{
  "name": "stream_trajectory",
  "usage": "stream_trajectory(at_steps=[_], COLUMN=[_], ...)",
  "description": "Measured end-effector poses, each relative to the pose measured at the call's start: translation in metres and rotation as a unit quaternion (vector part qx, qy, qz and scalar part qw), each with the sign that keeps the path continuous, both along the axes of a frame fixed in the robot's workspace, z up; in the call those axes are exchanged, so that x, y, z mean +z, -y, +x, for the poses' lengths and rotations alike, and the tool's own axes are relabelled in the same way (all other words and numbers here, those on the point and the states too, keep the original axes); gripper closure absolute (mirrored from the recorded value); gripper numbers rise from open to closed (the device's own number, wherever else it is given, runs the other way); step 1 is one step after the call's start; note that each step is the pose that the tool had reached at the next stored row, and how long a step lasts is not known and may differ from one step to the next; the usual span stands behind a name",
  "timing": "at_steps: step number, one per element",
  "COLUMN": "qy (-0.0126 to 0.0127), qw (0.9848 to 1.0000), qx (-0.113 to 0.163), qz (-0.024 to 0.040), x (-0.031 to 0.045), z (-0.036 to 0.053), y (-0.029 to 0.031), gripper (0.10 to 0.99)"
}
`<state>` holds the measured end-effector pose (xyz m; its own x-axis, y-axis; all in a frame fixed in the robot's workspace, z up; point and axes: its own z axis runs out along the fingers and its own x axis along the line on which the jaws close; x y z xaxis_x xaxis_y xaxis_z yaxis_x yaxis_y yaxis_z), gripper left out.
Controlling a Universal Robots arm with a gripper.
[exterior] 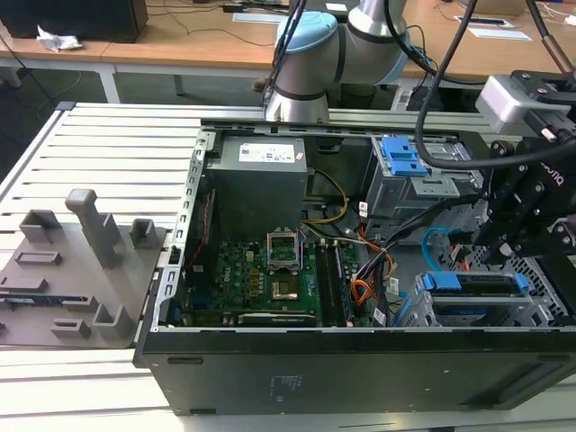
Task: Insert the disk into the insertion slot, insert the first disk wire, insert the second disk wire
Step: 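Insert the first disk wire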
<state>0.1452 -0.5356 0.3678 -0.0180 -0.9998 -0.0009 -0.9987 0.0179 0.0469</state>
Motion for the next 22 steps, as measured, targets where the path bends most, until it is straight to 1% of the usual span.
stream_trajectory(at_steps=[2, 7, 8, 9, 11, 14, 16, 17, 20, 22], qy=[0.0, 0.0, 0.0, 0.0, 0.0, 0.0, 0.0, 0.0, 0.0, 0.0], qw=[1.0, 1.0, 1.0, 1.0, 1.0, 1.0, 1.0, 0.9999, 0.9997, 0.9997], qx=[0.0, 0.0, 0.0, 0.0, 0.0, 0.0, -0.008, -0.015, -0.022, -0.022], qz=[-0.0001, -0.0001, -0.0001, -0.0001, -0.0002, -0.0002, -0.003, -0.0064, -0.0102, -0.0122], x=[0.0001, 0.0001, 0.0001, 0.0001, 0.0001, -0.0015, -0.005, -0.0067, -0.0099, -0.0107], z=[0.0, 0.0, 0.0, 0.0, 0.0, 0.0, 0.0, 0.0, 0.0, 0.0], y=[-0.0078, -0.0167, -0.0203, -0.0225, -0.0243, -0.0306, -0.0323, -0.0324, -0.0323, -0.0323], gripper=[0.784, 0.784, 0.784, 0.784, 0.784, 0.784, 0.784, 0.784, 0.784, 0.784])
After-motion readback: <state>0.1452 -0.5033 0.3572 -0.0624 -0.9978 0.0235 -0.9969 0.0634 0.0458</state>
